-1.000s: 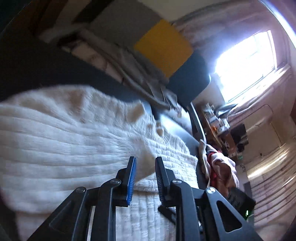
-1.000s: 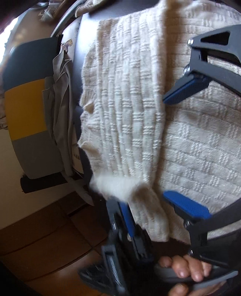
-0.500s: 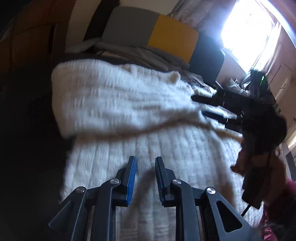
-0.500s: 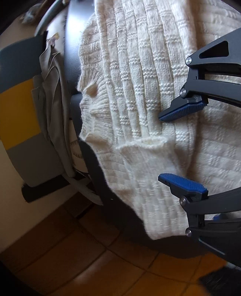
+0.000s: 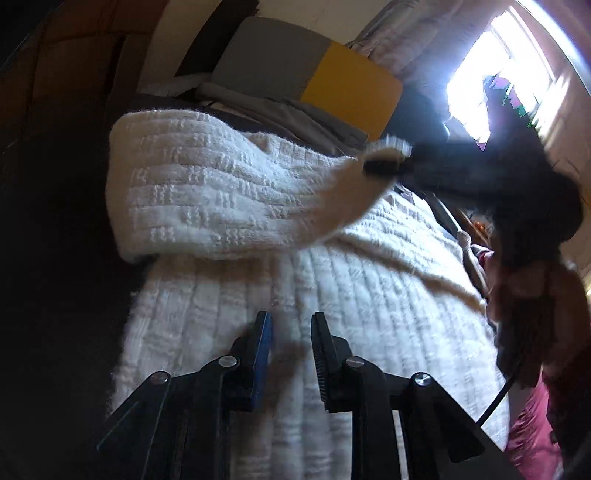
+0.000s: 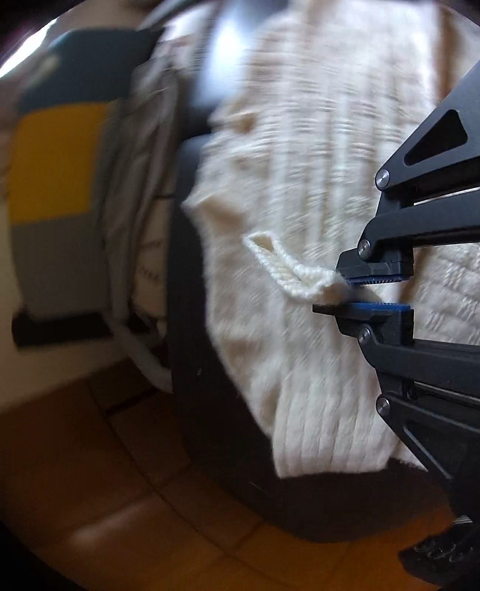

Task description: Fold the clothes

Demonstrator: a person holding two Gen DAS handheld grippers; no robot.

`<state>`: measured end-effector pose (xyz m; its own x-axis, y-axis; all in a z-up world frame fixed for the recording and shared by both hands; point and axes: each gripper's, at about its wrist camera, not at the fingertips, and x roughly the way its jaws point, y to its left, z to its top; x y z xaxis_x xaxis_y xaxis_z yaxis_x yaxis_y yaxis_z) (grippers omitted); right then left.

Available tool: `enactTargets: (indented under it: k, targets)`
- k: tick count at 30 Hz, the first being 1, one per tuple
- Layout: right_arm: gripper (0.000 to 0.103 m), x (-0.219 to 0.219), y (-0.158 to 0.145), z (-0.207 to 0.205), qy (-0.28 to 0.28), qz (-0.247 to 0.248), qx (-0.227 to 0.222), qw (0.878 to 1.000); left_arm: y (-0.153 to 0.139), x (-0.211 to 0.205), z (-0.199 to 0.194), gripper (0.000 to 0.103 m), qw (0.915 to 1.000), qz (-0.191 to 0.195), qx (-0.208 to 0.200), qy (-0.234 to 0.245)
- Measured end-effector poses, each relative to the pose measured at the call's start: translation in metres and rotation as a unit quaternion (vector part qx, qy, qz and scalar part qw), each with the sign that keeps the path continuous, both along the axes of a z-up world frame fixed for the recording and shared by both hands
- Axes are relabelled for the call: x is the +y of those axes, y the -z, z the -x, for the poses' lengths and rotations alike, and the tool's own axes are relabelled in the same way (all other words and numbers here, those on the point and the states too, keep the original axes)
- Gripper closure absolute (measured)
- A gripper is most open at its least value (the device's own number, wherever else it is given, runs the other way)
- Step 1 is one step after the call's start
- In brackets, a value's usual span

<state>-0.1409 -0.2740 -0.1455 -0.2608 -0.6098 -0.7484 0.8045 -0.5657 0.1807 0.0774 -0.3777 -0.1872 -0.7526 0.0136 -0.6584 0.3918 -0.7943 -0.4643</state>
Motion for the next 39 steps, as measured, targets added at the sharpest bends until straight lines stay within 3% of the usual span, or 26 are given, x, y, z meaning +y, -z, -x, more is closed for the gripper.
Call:
enactTargets:
  k: [2,6,9,13,16,20,24,26,28,32,35,37,39]
  targets:
    - [0.095,-0.013,-0.026,-0.007,-0.025,-0.007,0.04,0.999,-0.007,-0.005,0.006,0.08,0.9998,-0.016,0.008,-0.003]
    - [0.095,-0.027,-0.078,-0.011,-0.043,-0.001,0.1,0.994,-0.022,-0.016,0.03,0.079,0.9998,0.002,0.009,-0.017]
    - [0.095,-0.021,-0.113,0.003,-0.022,0.01,0.132,0.991,-0.018,-0.027,0.043,0.079,0.999,0.009,-0.017,-0.041]
    - [0.095,0.009,-0.125,0.034,0.029,0.016,0.137,0.99,-0.012,-0.05,0.042,0.079,0.9958,0.008,-0.031,-0.086]
    - [0.095,0.043,-0.108,0.066,0.081,0.007,0.12,0.989,-0.007,-0.063,0.032,0.079,0.9937,0.003,-0.035,-0.107]
    - [0.095,0.098,-0.056,0.106,0.158,-0.001,0.039,0.987,0.001,-0.065,0.019,0.079,0.9935,0.006,-0.04,-0.106]
    - [0.095,0.149,0.007,0.114,0.211,0.0,-0.043,0.976,0.002,-0.064,0.015,0.079,0.9936,0.015,-0.04,-0.104]
    - [0.095,0.166,0.023,0.111,0.225,0.007,-0.065,0.972,0.001,-0.066,0.013,0.079,0.9937,0.011,-0.04,-0.104]
    - [0.095,0.179,0.035,0.111,0.239,0.019,-0.085,0.967,-0.002,-0.065,0.015,0.079,0.9946,-0.013,-0.03,-0.099]
    - [0.095,0.193,0.032,0.117,0.248,0.057,-0.104,0.961,-0.013,-0.066,0.015,0.077,0.9927,-0.104,0.03,-0.053]
    - [0.095,0.196,0.014,0.12,0.245,0.095,-0.119,0.958,-0.007,-0.079,0.021,0.069,0.9819,-0.172,0.048,-0.064]
    - [0.095,0.194,0.003,0.121,0.237,0.112,-0.122,0.957,0.007,-0.092,0.024,0.06,0.9716,-0.213,0.042,-0.094]
    - [0.095,0.188,-0.003,0.119,0.229,0.11,-0.115,0.96,0.021,-0.099,0.026,0.058,0.9605,-0.249,0.033,-0.12]
